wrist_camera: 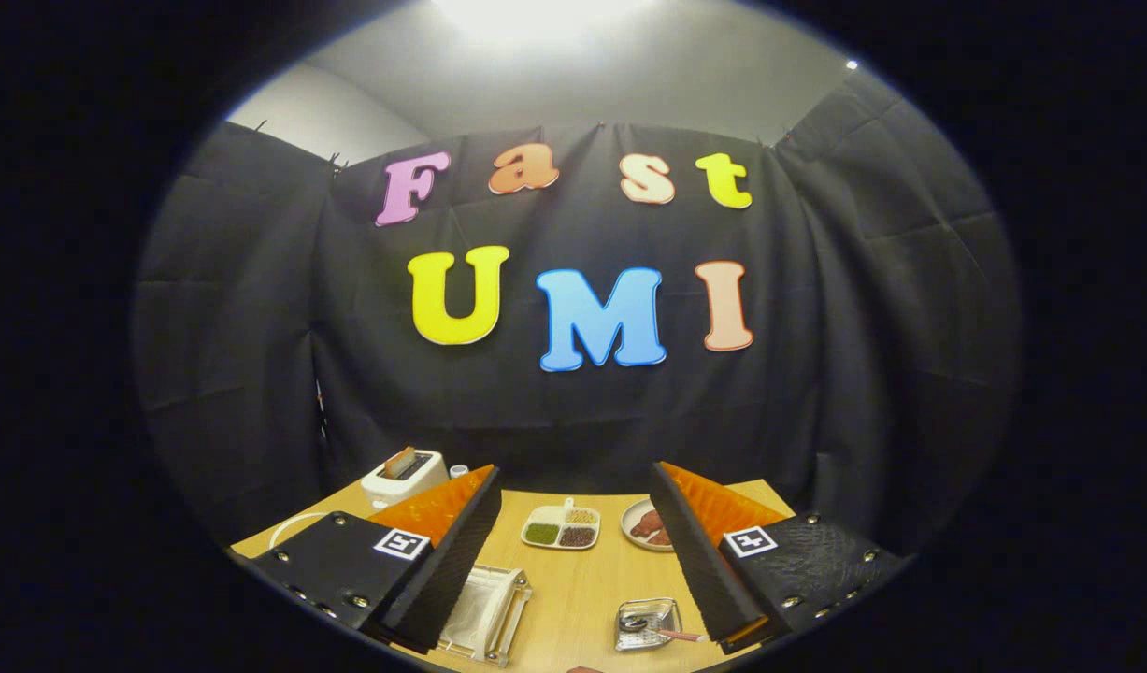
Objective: Take the plate from the dish rack, then take the spoon from the basket and place it into the plate.
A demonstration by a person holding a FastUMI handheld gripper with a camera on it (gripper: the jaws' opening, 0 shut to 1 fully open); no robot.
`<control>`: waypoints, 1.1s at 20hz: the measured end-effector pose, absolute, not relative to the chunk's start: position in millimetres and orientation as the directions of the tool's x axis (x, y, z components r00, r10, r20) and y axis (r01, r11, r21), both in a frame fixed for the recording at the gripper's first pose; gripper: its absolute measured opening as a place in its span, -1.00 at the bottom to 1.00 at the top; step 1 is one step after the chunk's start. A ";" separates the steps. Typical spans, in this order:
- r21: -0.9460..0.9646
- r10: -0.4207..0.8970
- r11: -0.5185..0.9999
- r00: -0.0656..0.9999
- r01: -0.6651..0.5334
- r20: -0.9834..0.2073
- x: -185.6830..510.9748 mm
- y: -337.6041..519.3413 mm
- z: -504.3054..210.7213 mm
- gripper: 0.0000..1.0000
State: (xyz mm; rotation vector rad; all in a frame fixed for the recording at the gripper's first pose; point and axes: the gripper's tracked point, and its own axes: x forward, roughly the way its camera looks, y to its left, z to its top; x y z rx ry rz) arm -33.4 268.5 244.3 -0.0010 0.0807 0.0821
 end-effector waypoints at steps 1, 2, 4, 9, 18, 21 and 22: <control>0.006 0.104 0.995 0.988 -0.104 -0.117 -29.7 282.0 240.3 0.97; 0.007 0.120 0.993 0.978 -0.121 -0.172 -25.6 293.2 229.2 0.97; 0.023 0.156 0.987 0.947 -0.156 -0.281 -21.5 319.8 207.0 0.98; 0.066 0.166 0.986 0.844 -0.154 -0.510 -13.7 366.0 145.2 0.97; 0.065 0.078 0.997 0.681 -0.044 -0.728 -8.9 402.8 52.0 0.89; 0.015 0.010 1.000 0.654 0.003 -0.757 -5.3 400.1 31.2 0.82; 0.010 -0.004 1.000 0.650 0.017 -0.760 -1.0 400.1 25.3 0.70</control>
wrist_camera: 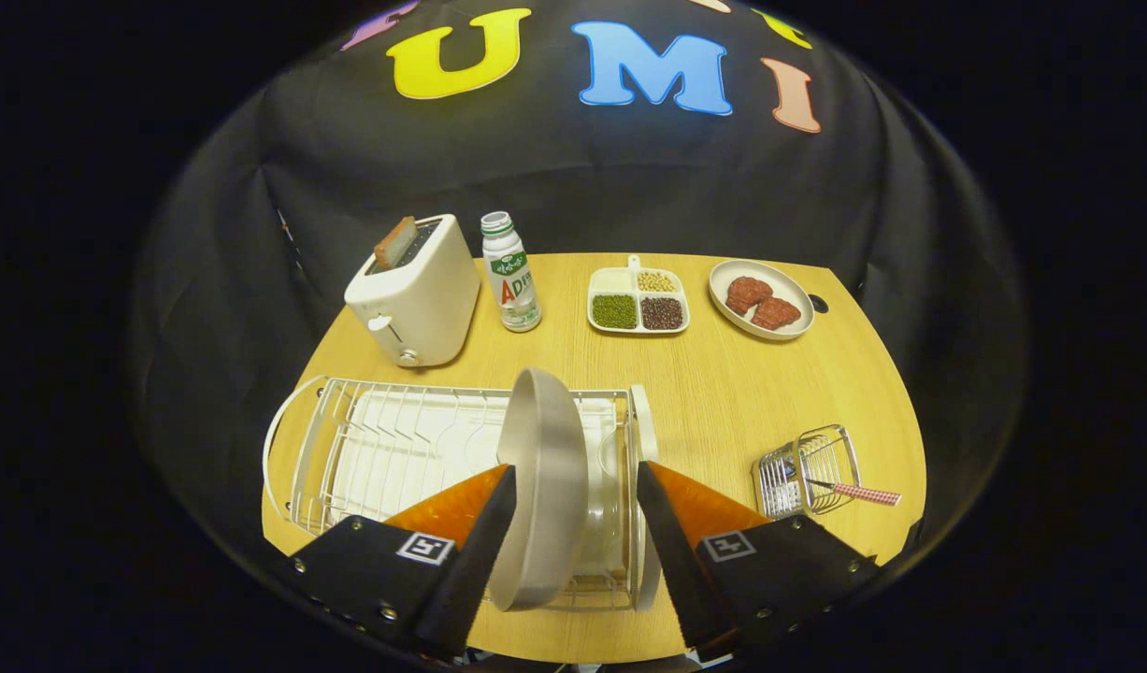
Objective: Take the plate from the dish rack, then take the spoon from the basket and place it into the plate.
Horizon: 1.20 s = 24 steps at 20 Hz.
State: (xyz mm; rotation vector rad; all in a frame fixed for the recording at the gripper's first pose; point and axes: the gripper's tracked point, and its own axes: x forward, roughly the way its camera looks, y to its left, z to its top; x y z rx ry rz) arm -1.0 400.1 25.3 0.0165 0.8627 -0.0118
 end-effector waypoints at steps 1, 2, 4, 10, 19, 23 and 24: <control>-0.010 -0.026 1.000 0.638 0.028 -0.770 -1.1 400.3 17.4 0.58; -0.025 -0.043 0.999 0.621 0.037 -0.783 -1.5 399.9 11.0 0.44; -0.038 -0.066 0.997 0.592 0.060 -0.803 -2.5 401.6 -4.9 0.06; -0.148 -0.169 0.985 0.617 0.086 -0.768 -0.8 406.8 17.6 -0.47; -0.241 -0.208 0.970 0.644 0.037 -0.736 -2.7 407.9 53.6 -0.47; -0.150 -0.121 0.989 0.674 0.015 -0.729 -11.1 393.3 80.5 -0.47; -0.146 -0.116 0.989 0.683 0.014 -0.721 -14.6 385.8 89.4 -0.47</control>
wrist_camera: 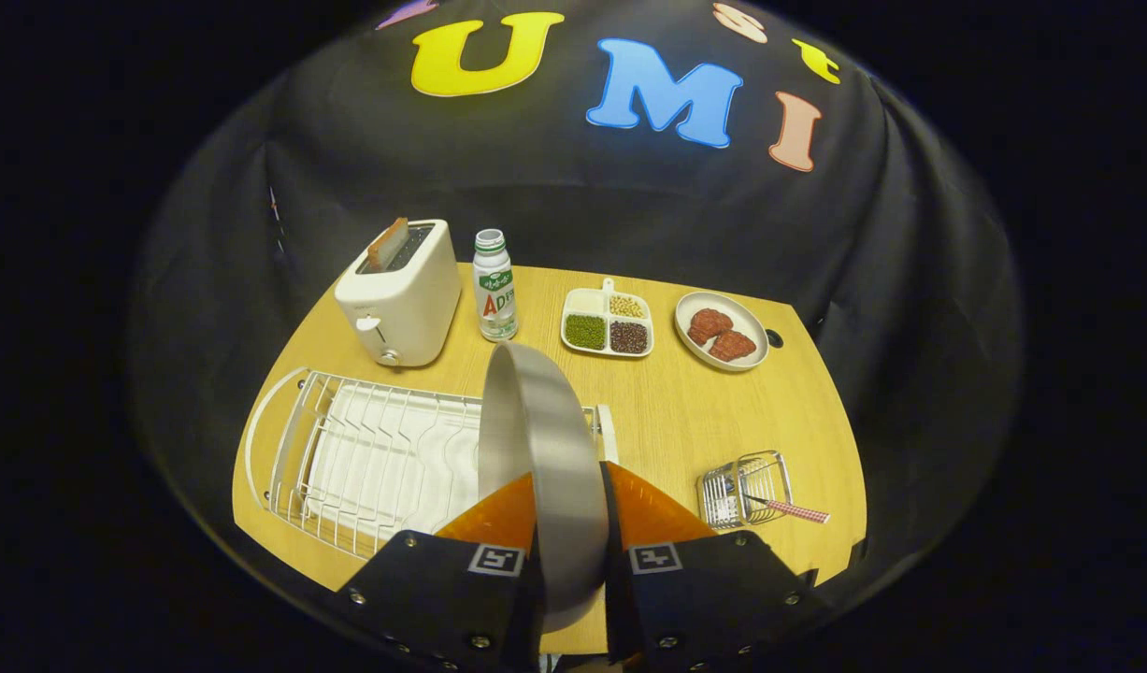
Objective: Take the plate from the dish rack, then take the spoon from the basket and place it into the plate.
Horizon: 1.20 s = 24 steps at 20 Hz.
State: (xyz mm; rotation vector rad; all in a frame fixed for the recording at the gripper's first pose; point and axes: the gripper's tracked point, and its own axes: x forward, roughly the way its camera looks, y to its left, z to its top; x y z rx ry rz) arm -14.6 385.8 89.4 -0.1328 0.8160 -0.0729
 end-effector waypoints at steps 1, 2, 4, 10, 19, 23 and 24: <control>-0.137 -0.108 0.990 0.690 0.014 -0.716 -20.1 378.9 97.4 -0.48; -0.114 -0.089 0.993 0.696 0.010 -0.713 -25.9 373.4 105.4 -0.47; -0.074 -0.055 0.997 0.708 0.004 -0.704 -38.5 358.0 117.4 -0.48; -0.066 -0.090 0.996 0.714 0.062 -0.694 -90.6 275.2 128.8 -0.48; -0.036 -0.118 0.990 0.651 0.137 -0.750 -153.1 193.8 79.7 -0.47; 0.012 -0.078 0.991 0.635 0.136 -0.768 -163.7 188.7 51.3 -0.48; 0.027 -0.065 0.990 0.628 0.137 -0.776 -166.1 188.7 43.1 -0.48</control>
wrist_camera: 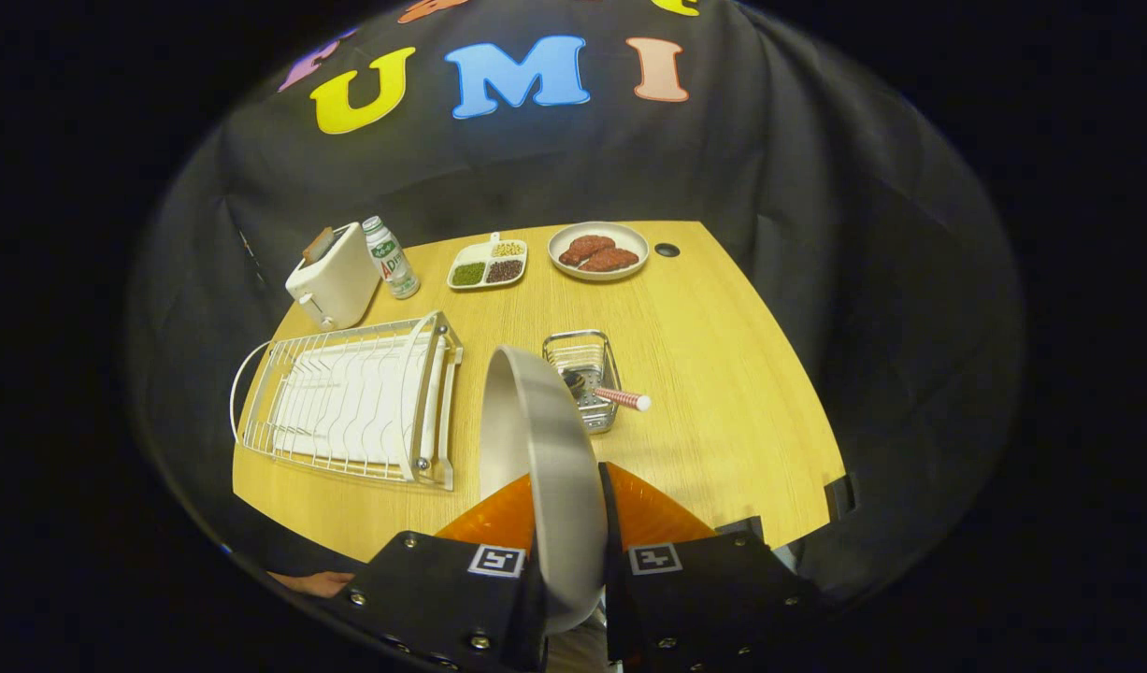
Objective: Take the plate from the dish rack, then take the spoon from the basket and place it into the plate.
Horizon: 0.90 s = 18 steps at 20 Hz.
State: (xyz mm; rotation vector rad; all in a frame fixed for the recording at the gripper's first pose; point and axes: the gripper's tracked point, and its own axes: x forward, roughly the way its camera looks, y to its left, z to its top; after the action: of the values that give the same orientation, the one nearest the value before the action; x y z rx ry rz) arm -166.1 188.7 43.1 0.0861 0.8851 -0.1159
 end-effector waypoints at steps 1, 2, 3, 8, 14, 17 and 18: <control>0.044 -0.048 0.990 0.621 0.133 -0.782 -168.5 189.7 33.6 -0.47; 0.057 -0.036 0.990 0.615 0.130 -0.788 -169.4 190.4 23.5 -0.48; 0.061 -0.032 0.989 0.607 0.131 -0.794 -171.2 189.2 12.6 -0.48; 0.139 0.041 0.984 0.615 0.112 -0.788 -172.6 190.2 -21.7 -0.48; 0.221 0.153 0.975 0.638 0.028 -0.755 -162.3 201.0 -46.1 -0.48; 0.275 0.211 0.961 0.642 -0.001 -0.737 -161.2 202.8 -59.1 -0.48; 0.301 0.230 0.954 0.646 -0.001 -0.727 -160.4 203.3 -59.3 -0.47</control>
State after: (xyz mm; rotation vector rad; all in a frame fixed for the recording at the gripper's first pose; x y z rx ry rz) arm -160.4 203.3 -59.3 0.2858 0.8608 0.1337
